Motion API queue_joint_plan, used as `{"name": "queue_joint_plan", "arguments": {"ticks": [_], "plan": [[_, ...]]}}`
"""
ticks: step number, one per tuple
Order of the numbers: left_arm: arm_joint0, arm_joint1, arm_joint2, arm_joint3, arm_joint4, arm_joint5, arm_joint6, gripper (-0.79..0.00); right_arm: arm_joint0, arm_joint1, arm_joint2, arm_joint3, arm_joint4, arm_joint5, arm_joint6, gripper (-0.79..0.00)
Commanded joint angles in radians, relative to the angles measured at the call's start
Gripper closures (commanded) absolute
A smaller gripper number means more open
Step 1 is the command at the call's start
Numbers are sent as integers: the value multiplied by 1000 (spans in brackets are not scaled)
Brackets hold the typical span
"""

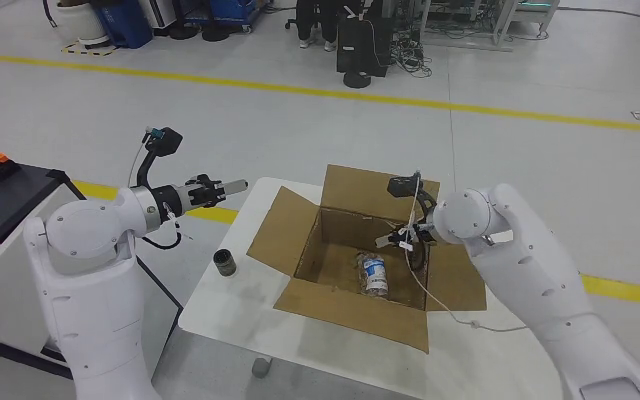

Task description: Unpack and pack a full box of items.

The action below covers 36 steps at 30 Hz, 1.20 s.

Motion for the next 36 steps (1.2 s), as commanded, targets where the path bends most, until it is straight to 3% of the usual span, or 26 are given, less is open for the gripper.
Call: {"name": "queue_joint_plan", "arguments": {"ticks": [1,11,36], "plan": [[0,0,0,0,0,0,0,-785,32,-15,-39,50,0,22,5,-785],[0,0,0,0,0,0,0,-785,119,-89,-158,244,76,76,-80,-785],[0,0,0,0,0,0,0,-785,122,-91,-162,247,71,76,-88,-785]]}}
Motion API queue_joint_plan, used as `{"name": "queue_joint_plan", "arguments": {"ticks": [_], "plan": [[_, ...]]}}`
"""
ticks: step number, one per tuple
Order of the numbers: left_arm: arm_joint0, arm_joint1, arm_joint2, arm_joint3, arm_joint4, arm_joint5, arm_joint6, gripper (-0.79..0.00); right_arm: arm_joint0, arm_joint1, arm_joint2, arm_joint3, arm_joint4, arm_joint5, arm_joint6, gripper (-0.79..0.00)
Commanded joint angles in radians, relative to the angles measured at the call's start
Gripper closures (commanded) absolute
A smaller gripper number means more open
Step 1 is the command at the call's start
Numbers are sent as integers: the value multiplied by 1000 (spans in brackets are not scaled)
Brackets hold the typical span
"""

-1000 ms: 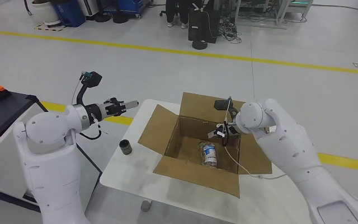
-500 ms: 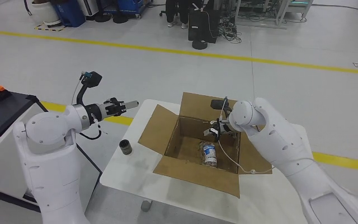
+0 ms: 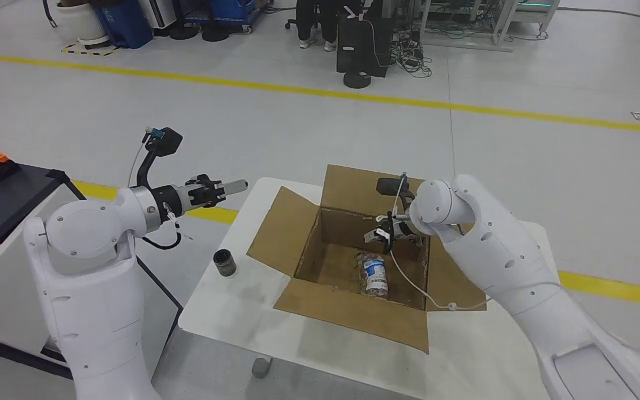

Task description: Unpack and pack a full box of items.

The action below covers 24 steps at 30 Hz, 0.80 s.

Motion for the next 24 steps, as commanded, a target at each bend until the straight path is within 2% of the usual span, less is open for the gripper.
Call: {"name": "queue_joint_plan", "arguments": {"ticks": [1,13,16,24], "plan": [[0,0,0,0,0,0,0,-785,0,0,0,0,0,0,0,-785],[0,0,0,0,0,0,0,-785,0,0,0,0,0,0,0,-785],[0,0,0,0,0,0,0,-785,-16,-2,-15,5,-11,-28,-8,-785],[0,0,0,0,0,0,0,-785,23,-40,-73,83,-5,-41,1,-785]]}}
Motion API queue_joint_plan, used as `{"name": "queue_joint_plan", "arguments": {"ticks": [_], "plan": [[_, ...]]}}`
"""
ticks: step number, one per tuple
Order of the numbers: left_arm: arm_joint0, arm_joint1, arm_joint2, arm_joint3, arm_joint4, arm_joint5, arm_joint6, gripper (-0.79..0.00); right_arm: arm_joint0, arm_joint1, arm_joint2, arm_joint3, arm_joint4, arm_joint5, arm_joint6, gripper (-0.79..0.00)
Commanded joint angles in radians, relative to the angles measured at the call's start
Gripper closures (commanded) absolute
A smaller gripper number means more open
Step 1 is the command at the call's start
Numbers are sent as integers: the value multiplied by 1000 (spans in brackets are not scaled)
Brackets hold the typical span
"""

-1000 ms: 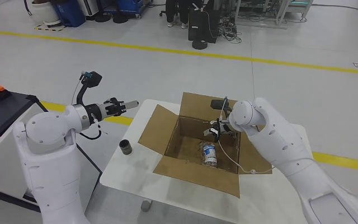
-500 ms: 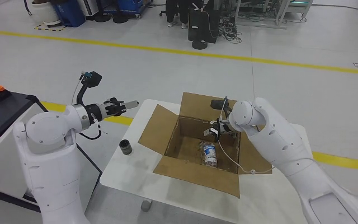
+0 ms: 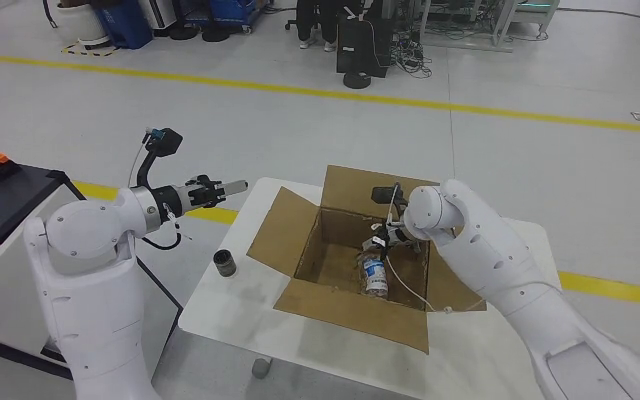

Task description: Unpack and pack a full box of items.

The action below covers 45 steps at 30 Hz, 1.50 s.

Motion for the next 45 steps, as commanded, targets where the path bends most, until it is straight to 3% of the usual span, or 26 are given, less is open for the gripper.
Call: {"name": "queue_joint_plan", "arguments": {"ticks": [1,18,45], "plan": [[0,0,0,0,0,0,0,-785,16,-18,-29,18,2,1,-1,-785],[0,0,0,0,0,0,0,-785,56,-162,-209,206,-59,84,-120,-785],[0,0,0,0,0,0,0,-785,4,-224,-239,279,-193,91,-142,-785]]}}
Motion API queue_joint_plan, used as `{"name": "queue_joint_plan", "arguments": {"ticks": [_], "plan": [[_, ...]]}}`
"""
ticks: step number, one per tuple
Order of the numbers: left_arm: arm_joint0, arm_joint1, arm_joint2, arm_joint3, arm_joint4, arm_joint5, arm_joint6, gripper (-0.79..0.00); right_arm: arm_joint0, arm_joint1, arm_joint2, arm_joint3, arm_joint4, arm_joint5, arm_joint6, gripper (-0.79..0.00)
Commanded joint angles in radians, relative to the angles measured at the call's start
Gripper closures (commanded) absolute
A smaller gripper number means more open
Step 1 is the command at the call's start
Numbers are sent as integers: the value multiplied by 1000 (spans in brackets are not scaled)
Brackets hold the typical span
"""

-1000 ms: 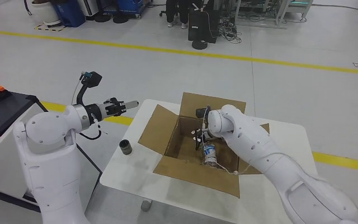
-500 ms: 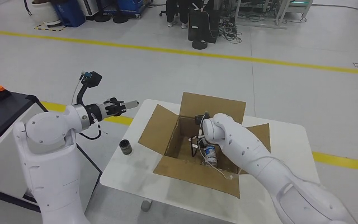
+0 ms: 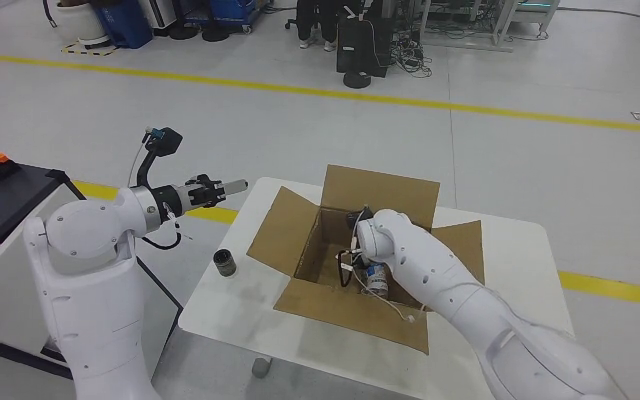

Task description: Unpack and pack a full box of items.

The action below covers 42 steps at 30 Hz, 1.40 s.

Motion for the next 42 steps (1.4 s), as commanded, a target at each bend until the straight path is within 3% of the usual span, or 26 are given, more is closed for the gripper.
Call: {"name": "queue_joint_plan", "arguments": {"ticks": [1,21,22,23,24,25,42], "plan": [[0,0,0,0,0,0,0,-785,-4,-4,0,6,-3,-4,-1,-785],[0,0,0,0,0,0,0,-785,-33,-41,28,70,-35,-15,-21,-785],[0,0,0,0,0,0,0,-785,-34,-42,29,72,-40,-13,-22,-705],[0,0,0,0,0,0,0,-785,-36,-44,29,74,-43,-12,-21,-440],[0,0,0,0,0,0,0,-785,-37,-45,30,75,-45,-13,-20,-286],[0,0,0,0,0,0,0,-785,-38,-47,31,78,-48,-13,-18,0],[0,0,0,0,0,0,0,-785,-59,-61,69,94,-76,-13,-15,0]]}}
